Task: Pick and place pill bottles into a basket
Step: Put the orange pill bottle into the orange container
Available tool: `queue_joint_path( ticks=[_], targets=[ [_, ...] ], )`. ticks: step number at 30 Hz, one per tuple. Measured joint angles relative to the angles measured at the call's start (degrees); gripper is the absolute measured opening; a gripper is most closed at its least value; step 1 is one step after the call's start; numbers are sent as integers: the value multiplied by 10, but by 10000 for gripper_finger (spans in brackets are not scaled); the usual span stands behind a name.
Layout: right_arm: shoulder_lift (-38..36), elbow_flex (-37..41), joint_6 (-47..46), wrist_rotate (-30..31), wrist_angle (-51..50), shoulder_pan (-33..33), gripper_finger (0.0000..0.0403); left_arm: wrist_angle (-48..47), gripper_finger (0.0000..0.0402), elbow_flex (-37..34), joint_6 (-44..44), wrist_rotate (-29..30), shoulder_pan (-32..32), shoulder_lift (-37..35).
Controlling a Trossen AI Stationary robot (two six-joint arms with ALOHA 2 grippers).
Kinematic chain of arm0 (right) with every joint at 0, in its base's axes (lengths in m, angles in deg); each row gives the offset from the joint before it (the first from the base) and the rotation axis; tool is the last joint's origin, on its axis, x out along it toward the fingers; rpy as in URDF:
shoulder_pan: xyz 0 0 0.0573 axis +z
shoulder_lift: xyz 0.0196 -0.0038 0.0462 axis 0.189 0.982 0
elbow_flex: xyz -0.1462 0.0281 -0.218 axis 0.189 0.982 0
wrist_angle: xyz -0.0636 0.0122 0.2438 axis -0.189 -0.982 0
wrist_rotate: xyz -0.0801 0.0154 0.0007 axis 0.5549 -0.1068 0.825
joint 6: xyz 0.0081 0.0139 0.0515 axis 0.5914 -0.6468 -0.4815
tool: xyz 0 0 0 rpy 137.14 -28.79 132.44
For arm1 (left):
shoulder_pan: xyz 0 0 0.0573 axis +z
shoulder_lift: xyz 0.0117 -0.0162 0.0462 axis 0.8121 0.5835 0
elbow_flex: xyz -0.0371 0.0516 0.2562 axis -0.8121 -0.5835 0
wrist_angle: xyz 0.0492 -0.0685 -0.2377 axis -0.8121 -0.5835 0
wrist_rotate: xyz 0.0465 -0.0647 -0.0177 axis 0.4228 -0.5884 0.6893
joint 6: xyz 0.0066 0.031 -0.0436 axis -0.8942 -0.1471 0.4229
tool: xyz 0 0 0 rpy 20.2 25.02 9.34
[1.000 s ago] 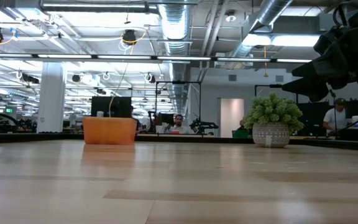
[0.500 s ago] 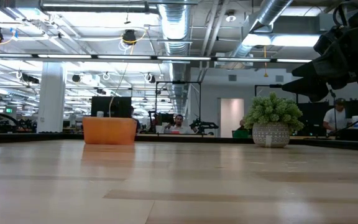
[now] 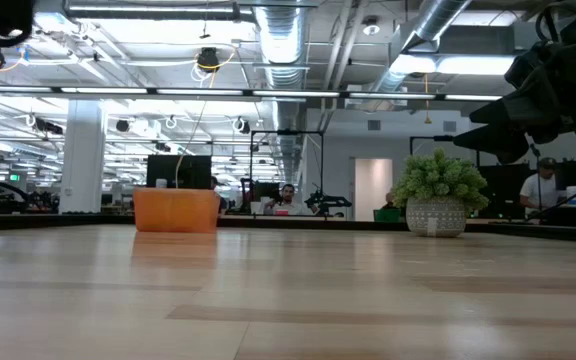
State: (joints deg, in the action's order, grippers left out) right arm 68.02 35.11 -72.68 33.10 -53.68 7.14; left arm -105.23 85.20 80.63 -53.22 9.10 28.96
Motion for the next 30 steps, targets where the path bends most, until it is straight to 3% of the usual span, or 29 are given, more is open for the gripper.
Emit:
queue_joint_path(
  ticks=[18, 30],
  targets=[
    [0, 0, 0, 0, 0, 0, 311, -98, 198, -1, -156, 93, 136, 1],
    [0, 0, 0, 0, 0, 0, 311, -225, 197, 79, -192, 311, 211, -1]
  ],
)
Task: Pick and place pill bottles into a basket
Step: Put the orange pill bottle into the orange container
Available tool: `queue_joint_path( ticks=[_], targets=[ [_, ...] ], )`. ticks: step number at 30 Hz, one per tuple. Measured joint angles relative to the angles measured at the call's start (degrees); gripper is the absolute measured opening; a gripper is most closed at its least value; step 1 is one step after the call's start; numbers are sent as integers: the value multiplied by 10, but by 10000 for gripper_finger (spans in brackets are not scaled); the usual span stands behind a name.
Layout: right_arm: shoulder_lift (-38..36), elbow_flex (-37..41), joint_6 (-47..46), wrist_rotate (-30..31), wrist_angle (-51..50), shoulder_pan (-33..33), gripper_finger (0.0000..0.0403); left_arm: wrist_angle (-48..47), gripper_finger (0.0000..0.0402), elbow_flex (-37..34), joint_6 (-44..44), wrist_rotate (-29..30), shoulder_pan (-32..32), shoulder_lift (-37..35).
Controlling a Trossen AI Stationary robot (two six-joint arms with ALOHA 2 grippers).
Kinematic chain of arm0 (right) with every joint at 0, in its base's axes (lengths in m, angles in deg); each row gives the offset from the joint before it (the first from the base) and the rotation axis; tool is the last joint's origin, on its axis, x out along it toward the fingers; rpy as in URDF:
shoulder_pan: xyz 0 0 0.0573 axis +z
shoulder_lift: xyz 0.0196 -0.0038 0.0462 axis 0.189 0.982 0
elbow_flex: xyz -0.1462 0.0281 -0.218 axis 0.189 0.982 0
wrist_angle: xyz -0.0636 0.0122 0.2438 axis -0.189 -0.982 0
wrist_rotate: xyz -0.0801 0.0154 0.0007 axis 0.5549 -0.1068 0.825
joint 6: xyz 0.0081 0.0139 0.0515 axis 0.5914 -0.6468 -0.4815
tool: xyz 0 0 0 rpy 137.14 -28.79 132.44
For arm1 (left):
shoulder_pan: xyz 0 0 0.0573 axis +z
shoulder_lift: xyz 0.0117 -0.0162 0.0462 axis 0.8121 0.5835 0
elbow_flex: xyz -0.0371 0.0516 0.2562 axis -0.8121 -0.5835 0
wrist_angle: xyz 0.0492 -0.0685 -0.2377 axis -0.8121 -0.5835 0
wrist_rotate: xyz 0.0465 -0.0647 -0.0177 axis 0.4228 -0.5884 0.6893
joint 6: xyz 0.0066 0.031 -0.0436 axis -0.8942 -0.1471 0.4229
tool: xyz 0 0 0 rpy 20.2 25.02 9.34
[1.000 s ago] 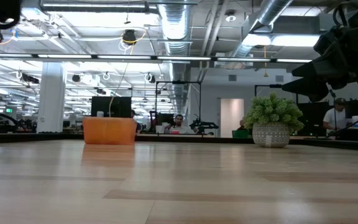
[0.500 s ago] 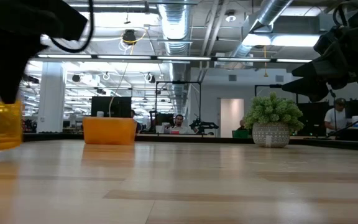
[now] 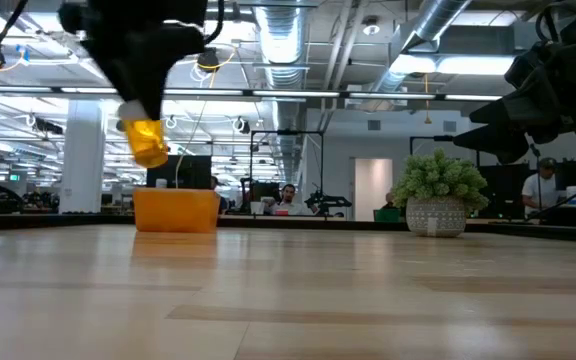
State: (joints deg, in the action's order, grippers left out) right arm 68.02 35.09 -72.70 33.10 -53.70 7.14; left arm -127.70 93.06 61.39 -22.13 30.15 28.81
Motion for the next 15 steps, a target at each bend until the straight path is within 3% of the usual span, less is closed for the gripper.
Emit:
queue_joint_path(
  ticks=[9, 15],
  targets=[
    [0, 0, 0, 0, 0, 0, 311, -1, 196, 4, -50, 145, 80, -14],
    [0, 0, 0, 0, 0, 0, 311, -2, 197, 3, -107, 184, 152, -24]
  ],
)
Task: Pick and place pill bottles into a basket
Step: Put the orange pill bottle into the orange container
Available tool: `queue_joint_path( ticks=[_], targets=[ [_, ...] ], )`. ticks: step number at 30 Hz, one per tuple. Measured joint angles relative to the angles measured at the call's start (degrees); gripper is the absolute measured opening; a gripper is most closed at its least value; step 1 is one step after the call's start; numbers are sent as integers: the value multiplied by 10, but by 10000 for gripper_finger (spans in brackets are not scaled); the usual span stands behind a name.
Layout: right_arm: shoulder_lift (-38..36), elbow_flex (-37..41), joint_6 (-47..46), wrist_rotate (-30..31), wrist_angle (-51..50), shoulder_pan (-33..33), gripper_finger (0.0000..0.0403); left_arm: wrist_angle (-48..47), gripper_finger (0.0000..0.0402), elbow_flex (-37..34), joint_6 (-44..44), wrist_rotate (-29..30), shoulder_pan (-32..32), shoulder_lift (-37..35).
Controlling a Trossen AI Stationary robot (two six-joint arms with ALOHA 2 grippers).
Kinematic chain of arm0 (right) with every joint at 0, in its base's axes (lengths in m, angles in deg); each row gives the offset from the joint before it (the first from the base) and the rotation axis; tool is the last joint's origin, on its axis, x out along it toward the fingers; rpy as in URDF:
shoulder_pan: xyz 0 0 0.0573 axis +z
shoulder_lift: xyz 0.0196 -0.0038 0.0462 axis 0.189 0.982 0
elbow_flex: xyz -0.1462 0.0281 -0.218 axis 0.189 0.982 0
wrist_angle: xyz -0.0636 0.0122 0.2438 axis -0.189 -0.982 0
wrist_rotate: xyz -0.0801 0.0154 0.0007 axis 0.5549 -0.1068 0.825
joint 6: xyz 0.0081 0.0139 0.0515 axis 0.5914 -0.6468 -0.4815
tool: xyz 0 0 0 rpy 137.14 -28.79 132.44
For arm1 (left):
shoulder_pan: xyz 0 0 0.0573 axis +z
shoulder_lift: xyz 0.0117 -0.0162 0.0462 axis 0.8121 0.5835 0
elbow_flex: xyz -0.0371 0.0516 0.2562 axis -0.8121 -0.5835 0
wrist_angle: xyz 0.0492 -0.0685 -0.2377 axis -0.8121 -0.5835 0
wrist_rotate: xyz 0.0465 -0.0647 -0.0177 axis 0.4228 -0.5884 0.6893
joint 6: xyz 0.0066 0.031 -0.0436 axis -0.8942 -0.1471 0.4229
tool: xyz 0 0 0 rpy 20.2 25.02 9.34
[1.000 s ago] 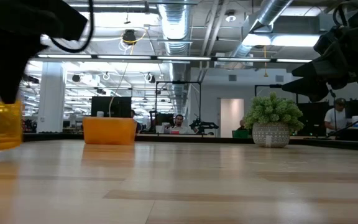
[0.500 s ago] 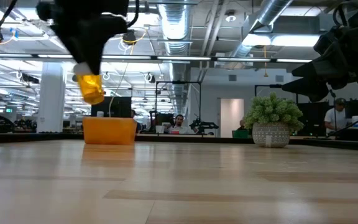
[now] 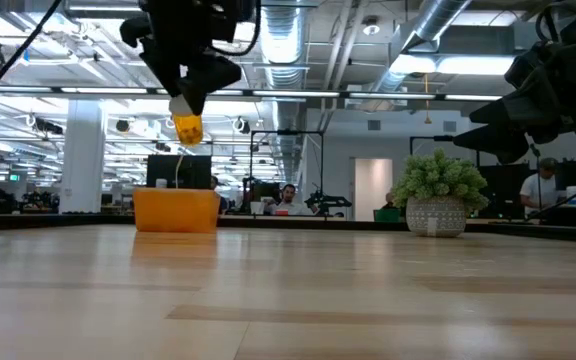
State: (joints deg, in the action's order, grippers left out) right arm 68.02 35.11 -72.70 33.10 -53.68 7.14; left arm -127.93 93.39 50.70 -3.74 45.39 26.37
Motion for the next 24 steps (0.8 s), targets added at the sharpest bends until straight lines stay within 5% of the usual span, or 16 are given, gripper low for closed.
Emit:
queue_joint_path(
  ticks=[14, 24],
  targets=[
    [0, 0, 0, 0, 0, 0, 311, 12, 197, 0, -126, 9, 156, -8],
    [0, 0, 0, 0, 0, 0, 311, 153, 197, -40, -241, -30, 241, -7]
  ],
)
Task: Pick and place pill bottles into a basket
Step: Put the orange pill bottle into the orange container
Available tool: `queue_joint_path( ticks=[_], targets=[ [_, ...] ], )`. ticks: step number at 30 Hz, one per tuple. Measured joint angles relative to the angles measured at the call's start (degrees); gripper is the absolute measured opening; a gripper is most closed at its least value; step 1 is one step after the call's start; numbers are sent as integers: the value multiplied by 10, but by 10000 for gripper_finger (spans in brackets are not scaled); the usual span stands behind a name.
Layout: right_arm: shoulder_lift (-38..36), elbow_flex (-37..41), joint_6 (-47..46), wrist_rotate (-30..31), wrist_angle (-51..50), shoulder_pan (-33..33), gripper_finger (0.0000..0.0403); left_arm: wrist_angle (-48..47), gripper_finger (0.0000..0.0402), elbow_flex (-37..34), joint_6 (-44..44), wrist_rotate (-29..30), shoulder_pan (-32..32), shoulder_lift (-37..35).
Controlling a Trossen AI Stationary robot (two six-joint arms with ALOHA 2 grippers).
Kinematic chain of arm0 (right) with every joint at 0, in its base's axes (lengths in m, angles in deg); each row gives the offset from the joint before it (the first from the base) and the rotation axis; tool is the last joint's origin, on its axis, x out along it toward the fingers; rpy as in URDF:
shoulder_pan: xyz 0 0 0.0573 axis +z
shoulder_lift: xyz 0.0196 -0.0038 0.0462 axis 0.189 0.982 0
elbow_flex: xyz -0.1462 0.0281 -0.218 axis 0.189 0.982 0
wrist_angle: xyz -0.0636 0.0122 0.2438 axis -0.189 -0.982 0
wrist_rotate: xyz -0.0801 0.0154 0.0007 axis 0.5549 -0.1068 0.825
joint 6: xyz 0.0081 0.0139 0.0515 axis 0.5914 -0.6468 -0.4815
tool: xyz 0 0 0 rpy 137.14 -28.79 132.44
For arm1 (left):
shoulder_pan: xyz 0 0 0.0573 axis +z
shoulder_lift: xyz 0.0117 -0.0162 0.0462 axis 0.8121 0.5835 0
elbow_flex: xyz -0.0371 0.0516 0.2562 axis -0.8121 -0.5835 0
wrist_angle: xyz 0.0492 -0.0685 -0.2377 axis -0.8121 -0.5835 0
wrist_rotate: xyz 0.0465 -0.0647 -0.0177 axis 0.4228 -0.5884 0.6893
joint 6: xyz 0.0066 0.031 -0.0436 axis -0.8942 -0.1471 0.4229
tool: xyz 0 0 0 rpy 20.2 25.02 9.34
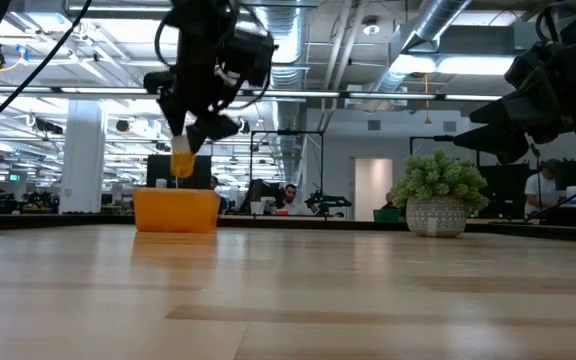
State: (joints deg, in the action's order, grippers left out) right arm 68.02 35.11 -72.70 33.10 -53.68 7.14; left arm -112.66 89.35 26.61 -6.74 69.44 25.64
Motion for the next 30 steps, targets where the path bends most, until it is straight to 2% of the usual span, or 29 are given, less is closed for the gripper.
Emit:
queue_joint_path(
  ticks=[6, 9, 11, 15, 20, 24, 30],
  targets=[
    [0, 0, 0, 0, 0, 0, 311, 24, 199, -65, -12, -41, 45, 0],
    [0, 0, 0, 0, 0, 0, 311, 64, 198, -95, -39, -86, 66, 0],
    [0, 0, 0, 0, 0, 0, 311, 93, 199, -111, -50, -94, 73, 0],
    [0, 0, 0, 0, 0, 0, 311, 143, 199, -123, -73, -108, 74, 1],
    [0, 0, 0, 0, 0, 0, 311, 154, 204, -123, -84, -113, 81, 1],
    [0, 0, 0, 0, 0, 0, 311, 155, 224, -123, -100, -113, 76, 0],
    [0, 0, 0, 0, 0, 0, 311, 157, 276, -123, -112, -113, 74, -12]
  ],
)
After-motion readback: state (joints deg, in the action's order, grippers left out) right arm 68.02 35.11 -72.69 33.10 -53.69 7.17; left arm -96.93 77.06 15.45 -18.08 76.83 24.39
